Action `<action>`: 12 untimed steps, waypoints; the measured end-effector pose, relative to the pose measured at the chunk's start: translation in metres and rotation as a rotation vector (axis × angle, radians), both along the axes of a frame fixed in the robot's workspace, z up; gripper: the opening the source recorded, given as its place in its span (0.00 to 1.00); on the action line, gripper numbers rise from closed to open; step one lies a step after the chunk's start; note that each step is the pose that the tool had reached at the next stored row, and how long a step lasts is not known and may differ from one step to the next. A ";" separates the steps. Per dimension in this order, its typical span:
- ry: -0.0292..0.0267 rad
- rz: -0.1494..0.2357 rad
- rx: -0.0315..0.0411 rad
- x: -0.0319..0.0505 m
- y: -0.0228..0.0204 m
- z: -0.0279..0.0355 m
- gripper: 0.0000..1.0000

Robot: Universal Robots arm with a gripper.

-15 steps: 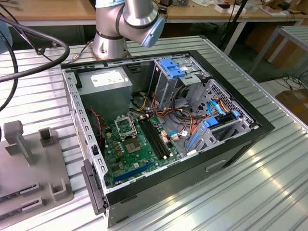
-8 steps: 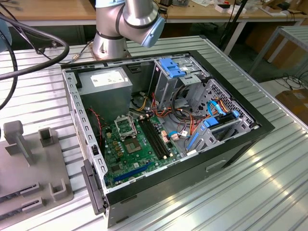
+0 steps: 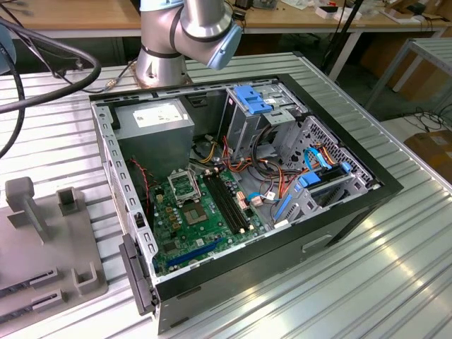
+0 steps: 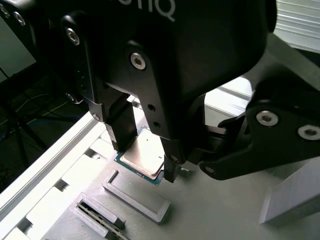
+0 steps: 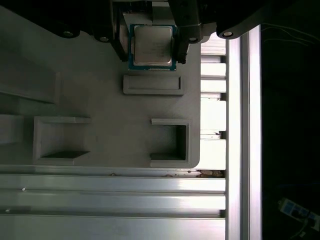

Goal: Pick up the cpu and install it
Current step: 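Pick up the cpu and move it towards the insertion slot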

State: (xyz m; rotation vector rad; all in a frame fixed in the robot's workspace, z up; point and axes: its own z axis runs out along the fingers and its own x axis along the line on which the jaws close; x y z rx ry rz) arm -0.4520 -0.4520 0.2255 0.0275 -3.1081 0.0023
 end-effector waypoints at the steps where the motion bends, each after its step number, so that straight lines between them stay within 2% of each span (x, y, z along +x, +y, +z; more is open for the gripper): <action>1: 0.0000 0.000 0.0000 0.0000 0.0000 0.0002 0.47; 12: 0.0000 0.000 0.0000 0.0000 0.0000 0.0024 0.47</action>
